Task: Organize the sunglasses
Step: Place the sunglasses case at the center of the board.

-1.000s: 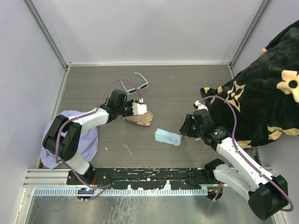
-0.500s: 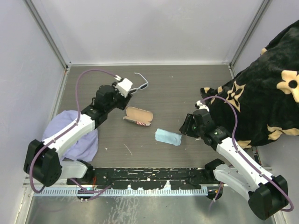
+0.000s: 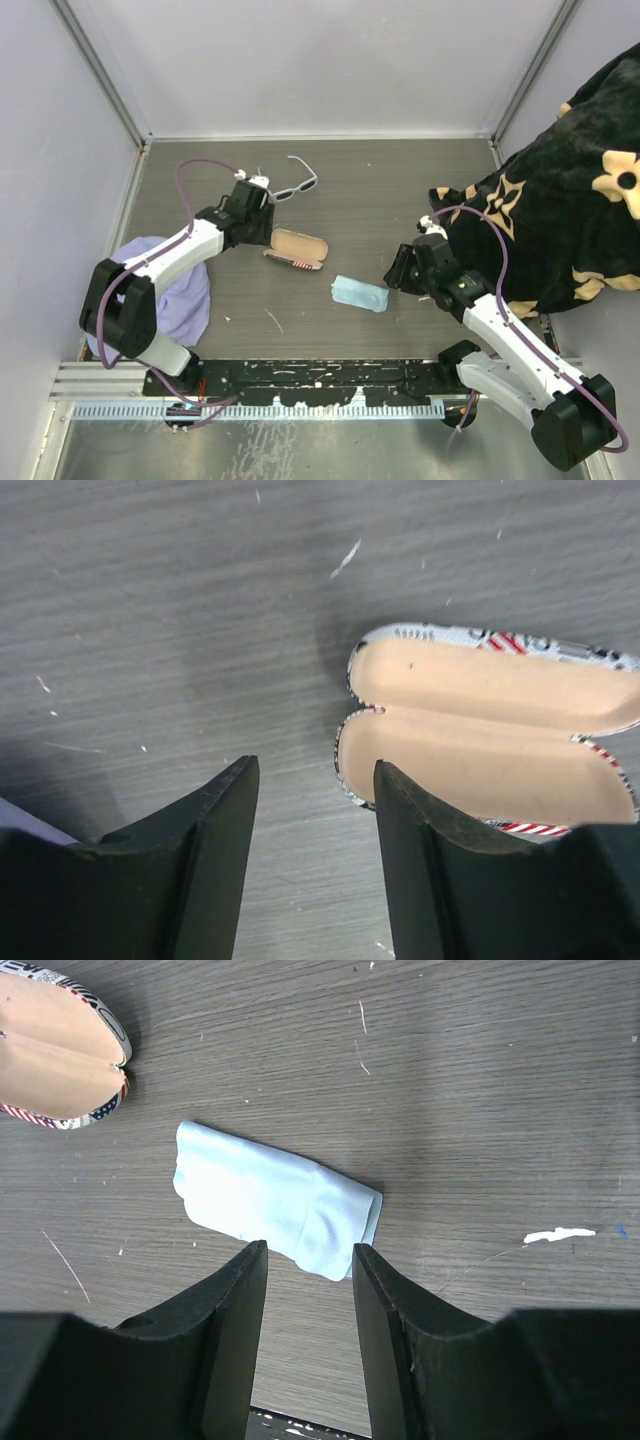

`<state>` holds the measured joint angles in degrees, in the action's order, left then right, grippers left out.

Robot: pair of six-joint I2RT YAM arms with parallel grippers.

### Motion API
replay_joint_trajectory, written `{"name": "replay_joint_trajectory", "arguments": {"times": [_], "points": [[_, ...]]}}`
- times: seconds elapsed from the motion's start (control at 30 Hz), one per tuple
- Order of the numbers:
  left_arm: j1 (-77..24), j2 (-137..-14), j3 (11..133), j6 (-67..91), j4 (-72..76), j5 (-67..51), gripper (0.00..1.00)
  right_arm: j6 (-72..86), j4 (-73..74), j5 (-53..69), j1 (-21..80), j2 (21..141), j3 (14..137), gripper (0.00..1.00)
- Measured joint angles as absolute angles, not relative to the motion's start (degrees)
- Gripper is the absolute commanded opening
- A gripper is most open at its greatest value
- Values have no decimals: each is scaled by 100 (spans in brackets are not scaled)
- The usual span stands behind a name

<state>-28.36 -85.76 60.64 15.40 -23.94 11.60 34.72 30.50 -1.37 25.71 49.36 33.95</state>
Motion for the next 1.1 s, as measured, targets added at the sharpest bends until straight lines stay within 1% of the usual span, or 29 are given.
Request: {"name": "replay_joint_trajectory", "arguments": {"times": [0.1,0.3,1.1], "points": [[-2838,-8823,6149,1658,-2729,1046,48,3470,3052,-137,2571,4936,3395,46],[-2853,-8917,6149,1767,-3100,917,47,3468,3050,-134,2571,4939,3395,46],[-2963,-9063,6147,1876,-3153,659,45,3465,3046,-95,2571,4954,3395,46]]}}
